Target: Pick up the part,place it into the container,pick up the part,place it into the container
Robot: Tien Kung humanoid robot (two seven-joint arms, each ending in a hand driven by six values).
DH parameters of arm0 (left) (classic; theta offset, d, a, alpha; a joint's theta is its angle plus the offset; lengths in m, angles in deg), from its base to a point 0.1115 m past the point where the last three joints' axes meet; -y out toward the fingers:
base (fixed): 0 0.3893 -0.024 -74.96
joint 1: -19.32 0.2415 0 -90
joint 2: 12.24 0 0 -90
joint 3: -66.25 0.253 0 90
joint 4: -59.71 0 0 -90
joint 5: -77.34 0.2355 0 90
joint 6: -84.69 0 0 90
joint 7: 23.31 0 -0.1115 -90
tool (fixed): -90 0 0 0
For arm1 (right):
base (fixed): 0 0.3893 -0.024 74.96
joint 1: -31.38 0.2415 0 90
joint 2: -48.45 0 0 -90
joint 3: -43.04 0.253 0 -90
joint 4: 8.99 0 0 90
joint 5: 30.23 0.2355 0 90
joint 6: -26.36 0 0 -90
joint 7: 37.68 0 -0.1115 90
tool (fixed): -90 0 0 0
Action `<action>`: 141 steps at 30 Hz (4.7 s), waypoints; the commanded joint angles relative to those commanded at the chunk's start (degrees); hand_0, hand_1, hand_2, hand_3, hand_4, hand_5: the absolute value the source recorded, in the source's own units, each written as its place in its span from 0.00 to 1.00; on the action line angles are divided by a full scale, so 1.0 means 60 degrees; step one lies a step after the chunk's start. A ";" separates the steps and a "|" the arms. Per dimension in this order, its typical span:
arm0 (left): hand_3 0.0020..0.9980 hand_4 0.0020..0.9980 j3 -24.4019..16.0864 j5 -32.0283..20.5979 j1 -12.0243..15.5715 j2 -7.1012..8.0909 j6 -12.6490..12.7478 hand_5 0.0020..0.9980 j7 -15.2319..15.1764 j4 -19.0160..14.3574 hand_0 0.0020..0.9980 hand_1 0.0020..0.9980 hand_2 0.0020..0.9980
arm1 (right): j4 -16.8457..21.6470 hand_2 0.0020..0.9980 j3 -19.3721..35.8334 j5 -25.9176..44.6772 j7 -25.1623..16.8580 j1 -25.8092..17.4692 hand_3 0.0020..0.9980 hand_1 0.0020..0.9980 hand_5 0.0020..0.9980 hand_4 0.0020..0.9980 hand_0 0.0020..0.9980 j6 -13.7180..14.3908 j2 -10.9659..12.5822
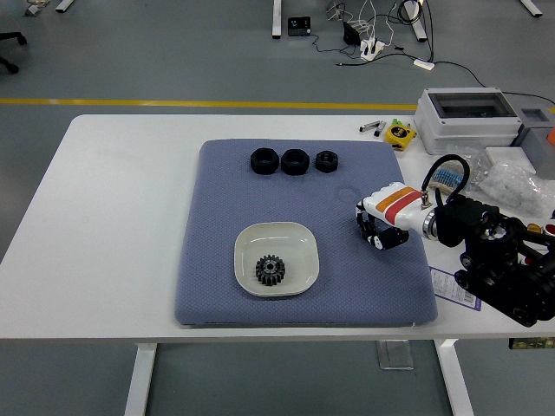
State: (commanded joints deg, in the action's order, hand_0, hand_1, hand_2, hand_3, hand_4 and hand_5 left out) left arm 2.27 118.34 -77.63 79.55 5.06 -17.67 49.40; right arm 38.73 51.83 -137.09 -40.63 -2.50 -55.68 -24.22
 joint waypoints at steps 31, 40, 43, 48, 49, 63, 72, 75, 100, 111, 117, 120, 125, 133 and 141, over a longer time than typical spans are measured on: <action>0.56 0.62 0.0001 0.0030 0.0006 0.0020 -0.0030 0.69 0.0001 0.0000 0.71 0.63 0.65 | 0.1212 0.45 0.0715 0.0032 -0.0137 0.0066 0.48 0.38 0.16 0.39 0.18 0.0400 0.0241; 0.56 0.62 -0.0009 -0.0001 -0.0016 0.0040 -0.0027 0.69 -0.0007 0.0000 0.71 0.63 0.65 | 0.2402 0.45 0.0555 -0.0047 0.0021 0.0207 0.48 0.38 0.16 0.39 0.18 0.0478 0.0045; 0.56 0.62 -0.0014 0.0006 -0.0026 0.0047 -0.0024 0.69 -0.0007 0.0000 0.71 0.62 0.65 | 0.2884 0.45 0.0440 -0.0033 0.0084 0.0247 0.48 0.38 0.16 0.39 0.18 0.0509 -0.0086; 0.56 0.62 -0.0030 0.0023 -0.0041 0.0053 -0.0015 0.69 -0.0001 0.0000 0.71 0.62 0.65 | 0.3267 0.45 0.0103 0.0079 0.0141 0.0312 0.48 0.38 0.16 0.39 0.18 0.0564 -0.0485; 0.56 0.62 -0.0025 0.0013 -0.0044 0.0056 -0.0015 0.69 -0.0003 0.0000 0.71 0.62 0.65 | 0.3213 0.45 0.0032 0.0106 0.0151 0.0327 0.48 0.38 0.16 0.39 0.18 0.0558 -0.0575; 0.56 0.62 -0.0057 0.0069 -0.0072 0.0075 0.0006 0.69 0.0009 0.0000 0.71 0.62 0.65 | 0.2496 0.46 -0.0532 0.0482 0.0495 0.0328 0.52 0.39 0.09 0.48 0.19 0.0494 -0.1261; 0.56 0.62 -0.0109 0.0129 -0.0070 0.0071 0.0008 0.69 0.0023 0.0000 0.71 0.61 0.64 | 0.2549 0.49 -0.0561 0.0561 0.0477 0.0352 0.71 0.38 0.13 0.61 0.20 0.0450 -0.1268; 0.56 0.62 -0.0121 0.0151 -0.0075 0.0070 0.0006 0.69 0.0028 0.0000 0.71 0.61 0.64 | 0.2529 0.49 -0.0570 0.0674 0.0439 0.0355 0.71 0.38 0.13 0.61 0.20 0.0446 -0.1282; 0.57 0.62 -0.0125 0.0214 -0.0006 0.0073 -0.0019 0.69 0.0053 0.0000 0.71 0.61 0.65 | 0.2984 0.58 0.0043 0.0781 0.0303 0.0214 0.90 0.38 0.30 0.90 0.23 0.0040 -0.0891; 0.57 0.62 -0.0348 0.0496 0.0024 0.0063 -0.0021 0.69 0.0069 0.0000 0.71 0.62 0.65 | 0.4184 0.54 0.2448 0.3774 -0.1372 -0.0474 0.82 0.39 0.34 0.92 0.23 -0.0718 -0.0066; 0.56 0.62 -0.0358 0.0505 0.0021 0.0053 -0.0017 0.69 0.0060 0.0000 0.71 0.62 0.65 | 0.4474 0.53 0.2902 0.6132 -0.2109 -0.0871 0.75 0.41 0.35 0.89 0.26 -0.0586 0.0242; 0.57 0.62 -0.0374 0.0530 -0.0006 0.0044 -0.0021 0.69 0.0062 0.0000 0.71 0.62 0.65 | 0.4551 0.54 0.3271 0.7374 -0.2175 -0.0995 0.61 0.45 0.45 0.90 0.32 -0.0861 0.0500; 0.57 0.62 -0.0408 0.0561 -0.0025 0.0025 -0.0021 0.69 0.0065 0.0000 0.71 0.62 0.65 | 0.4073 0.54 0.3930 0.9360 -0.2097 -0.1197 0.61 0.45 0.45 0.90 0.32 -0.0860 0.0631; 0.56 0.62 -0.0477 0.0686 -0.0061 -0.0014 -0.0032 0.69 0.0078 0.0000 0.71 0.63 0.64 | 0.2852 0.78 0.3907 1.2588 -0.1921 -0.1437 0.77 0.70 0.68 1.00 0.64 -0.0968 0.0630; 0.56 0.62 -0.0543 0.0696 -0.0096 -0.0051 -0.0026 0.69 0.0064 0.0000 0.71 0.63 0.64 | 0.1948 0.81 0.3849 1.5815 -0.1766 -0.1669 0.82 0.76 0.79 1.00 0.76 -0.1324 0.0676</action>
State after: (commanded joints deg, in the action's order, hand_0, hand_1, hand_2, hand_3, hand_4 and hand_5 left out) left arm -0.99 122.52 -78.20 79.24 4.90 -17.28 49.40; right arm 50.42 74.92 -42.20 -51.22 -12.51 -63.63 -20.17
